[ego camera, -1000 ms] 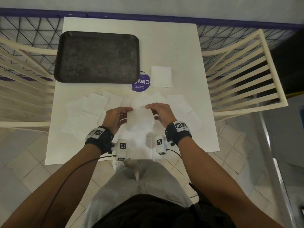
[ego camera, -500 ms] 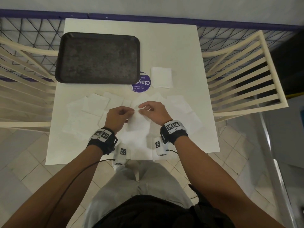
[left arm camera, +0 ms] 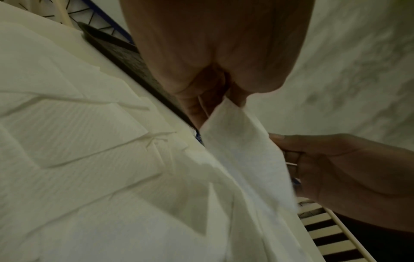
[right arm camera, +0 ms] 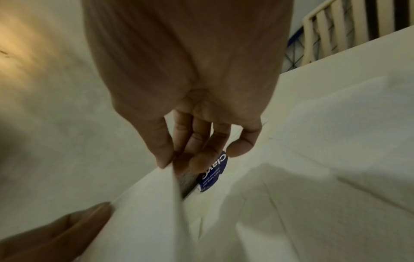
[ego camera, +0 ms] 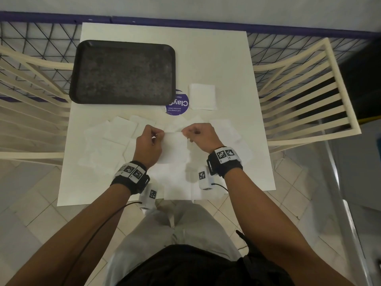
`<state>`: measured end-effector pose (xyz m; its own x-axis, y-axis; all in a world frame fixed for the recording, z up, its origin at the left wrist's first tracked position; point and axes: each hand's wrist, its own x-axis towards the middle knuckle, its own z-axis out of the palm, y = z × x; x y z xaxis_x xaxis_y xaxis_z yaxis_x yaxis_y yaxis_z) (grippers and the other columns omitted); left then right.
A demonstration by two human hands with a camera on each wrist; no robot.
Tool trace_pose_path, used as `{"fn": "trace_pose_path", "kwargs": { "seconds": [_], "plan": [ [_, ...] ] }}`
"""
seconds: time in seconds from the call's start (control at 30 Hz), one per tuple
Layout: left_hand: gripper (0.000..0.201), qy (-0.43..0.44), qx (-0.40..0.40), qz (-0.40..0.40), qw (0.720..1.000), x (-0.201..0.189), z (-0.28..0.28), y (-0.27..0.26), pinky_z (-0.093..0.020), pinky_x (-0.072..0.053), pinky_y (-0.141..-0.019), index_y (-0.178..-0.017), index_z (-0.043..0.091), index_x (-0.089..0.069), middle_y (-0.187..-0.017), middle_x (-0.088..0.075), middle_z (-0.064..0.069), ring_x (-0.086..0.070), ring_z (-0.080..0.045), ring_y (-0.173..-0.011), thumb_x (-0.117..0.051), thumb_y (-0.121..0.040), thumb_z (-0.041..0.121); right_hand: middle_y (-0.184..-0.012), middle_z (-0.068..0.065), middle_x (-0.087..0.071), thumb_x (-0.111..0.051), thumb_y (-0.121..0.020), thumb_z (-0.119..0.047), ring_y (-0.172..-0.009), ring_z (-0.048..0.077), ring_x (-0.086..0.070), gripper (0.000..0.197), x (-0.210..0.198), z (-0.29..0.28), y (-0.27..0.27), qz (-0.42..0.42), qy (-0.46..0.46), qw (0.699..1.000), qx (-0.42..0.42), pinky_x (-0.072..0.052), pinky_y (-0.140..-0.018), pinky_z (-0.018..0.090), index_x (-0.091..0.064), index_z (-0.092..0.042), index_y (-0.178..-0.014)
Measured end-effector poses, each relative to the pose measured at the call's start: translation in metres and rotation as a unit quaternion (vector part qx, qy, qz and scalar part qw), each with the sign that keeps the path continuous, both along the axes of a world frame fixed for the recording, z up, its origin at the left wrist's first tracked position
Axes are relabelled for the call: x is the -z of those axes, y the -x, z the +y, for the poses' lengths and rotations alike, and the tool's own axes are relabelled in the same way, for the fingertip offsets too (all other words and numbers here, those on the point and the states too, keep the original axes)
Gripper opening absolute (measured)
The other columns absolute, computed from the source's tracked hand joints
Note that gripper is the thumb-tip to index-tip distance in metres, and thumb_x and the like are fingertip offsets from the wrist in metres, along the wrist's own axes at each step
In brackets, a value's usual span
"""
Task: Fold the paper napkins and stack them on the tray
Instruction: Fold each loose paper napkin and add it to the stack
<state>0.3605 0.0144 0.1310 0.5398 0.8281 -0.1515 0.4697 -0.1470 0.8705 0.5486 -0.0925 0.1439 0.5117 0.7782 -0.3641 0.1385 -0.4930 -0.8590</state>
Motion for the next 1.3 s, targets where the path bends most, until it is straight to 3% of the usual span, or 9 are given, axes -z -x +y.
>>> {"fn": "trace_pose_path", "kwargs": {
  "seconds": [0.13, 0.3, 0.4, 0.47, 0.67, 0.8, 0.97, 1.07, 1.3],
  "plan": [
    [0.003, -0.012, 0.016, 0.000, 1.000, 0.002, -0.002, -0.001, -0.011, -0.041, -0.067, -0.102, 0.016, -0.054, -0.096, -0.065, 0.006, -0.060, -0.012, -0.083, -0.053, -0.105, 0.017, -0.074, -0.002, -0.072, -0.074, -0.089, -0.016, -0.056, 0.002, -0.060, 0.005, -0.003, 0.000, -0.001, 0.003, -0.014, 0.999, 0.032, -0.052, -0.067, 0.019, -0.078, -0.013, -0.090],
    [0.006, -0.027, 0.007, 0.008, 1.000, 0.000, -0.005, -0.003, -0.005, -0.040, -0.066, -0.110, 0.011, -0.053, -0.096, -0.061, 0.005, -0.056, 0.000, -0.084, -0.050, -0.106, 0.014, -0.078, -0.002, -0.073, -0.070, -0.090, -0.014, -0.058, -0.002, -0.061, 0.009, 0.002, 0.003, 0.009, -0.003, -0.016, 0.998, 0.059, -0.051, -0.073, 0.025, -0.075, -0.020, -0.087],
    [0.009, -0.033, -0.013, 0.001, 0.999, -0.002, -0.004, -0.004, -0.001, -0.039, -0.068, -0.113, 0.007, -0.052, -0.097, -0.061, 0.004, -0.056, 0.001, -0.085, -0.049, -0.106, 0.012, -0.084, -0.001, -0.073, -0.069, -0.092, -0.030, -0.067, 0.009, -0.065, 0.011, -0.002, 0.003, 0.015, 0.040, 0.004, 0.998, 0.052, -0.052, -0.076, 0.026, -0.070, -0.021, -0.099],
    [0.011, -0.039, -0.023, -0.002, 0.999, -0.002, -0.002, -0.005, -0.001, -0.039, -0.070, -0.114, 0.005, -0.053, -0.101, -0.061, 0.001, -0.057, -0.006, -0.085, -0.049, -0.106, 0.012, -0.082, 0.001, -0.074, -0.068, -0.093, -0.039, -0.071, 0.011, -0.067, 0.022, -0.002, 0.001, 0.017, 0.039, 0.048, 0.998, 0.007, -0.049, -0.074, 0.023, -0.066, -0.019, -0.102],
    [0.014, -0.029, -0.040, 0.003, 0.999, -0.002, 0.003, -0.010, -0.005, -0.038, -0.071, -0.116, 0.007, -0.054, -0.104, -0.063, -0.001, -0.059, -0.020, -0.092, -0.050, -0.106, 0.016, -0.067, 0.010, -0.068, -0.068, -0.093, -0.020, -0.058, 0.014, -0.064, 0.011, 0.002, -0.005, 0.020, 0.000, 0.057, 0.998, -0.033, -0.044, -0.063, 0.012, -0.064, -0.010, -0.090],
    [0.019, 0.032, -0.049, 0.000, 0.998, -0.002, 0.003, -0.017, -0.029, -0.054, -0.051, -0.119, 0.016, -0.053, -0.097, -0.065, -0.002, -0.065, -0.023, -0.073, -0.051, -0.107, 0.030, -0.067, 0.003, -0.062, -0.069, -0.092, -0.020, -0.057, 0.013, -0.057, 0.013, 0.005, -0.003, 0.002, -0.043, 0.048, 0.998, -0.003, -0.043, -0.062, 0.015, -0.061, -0.017, -0.083],
    [0.017, 0.096, 0.022, 0.048, 0.994, 0.004, -0.001, -0.025, -0.021, -0.048, -0.048, -0.113, 0.016, -0.059, -0.083, -0.074, -0.002, -0.059, -0.019, -0.054, -0.050, -0.107, 0.030, -0.074, -0.006, -0.067, -0.071, -0.092, -0.019, -0.056, 0.003, -0.059, 0.007, 0.006, 0.010, -0.049, -0.071, 0.036, 0.993, 0.087, -0.054, -0.071, 0.027, -0.067, -0.015, -0.095],
    [0.013, 0.124, 0.056, 0.088, 0.987, 0.015, -0.003, -0.024, -0.023, -0.049, -0.053, -0.107, 0.019, -0.062, -0.083, -0.075, 0.002, -0.063, -0.022, -0.057, -0.052, -0.105, 0.026, -0.078, -0.005, -0.066, -0.070, -0.092, -0.020, -0.073, 0.013, -0.061, 0.011, 0.005, 0.025, -0.083, -0.111, 0.032, 0.986, 0.124, -0.055, -0.081, 0.031, -0.070, -0.012, -0.100],
    [0.013, 0.166, 0.095, 0.147, 0.971, 0.033, -0.007, -0.024, -0.028, -0.048, -0.060, -0.101, 0.023, -0.065, -0.084, -0.076, 0.005, -0.072, -0.021, -0.065, -0.053, -0.103, 0.024, -0.104, 0.008, -0.073, -0.064, -0.096, -0.022, -0.086, 0.014, -0.058, 0.021, 0.013, 0.059, -0.141, -0.145, 0.091, 0.975, 0.139, -0.033, -0.069, 0.006, -0.070, -0.008, -0.112]
  ]
}}
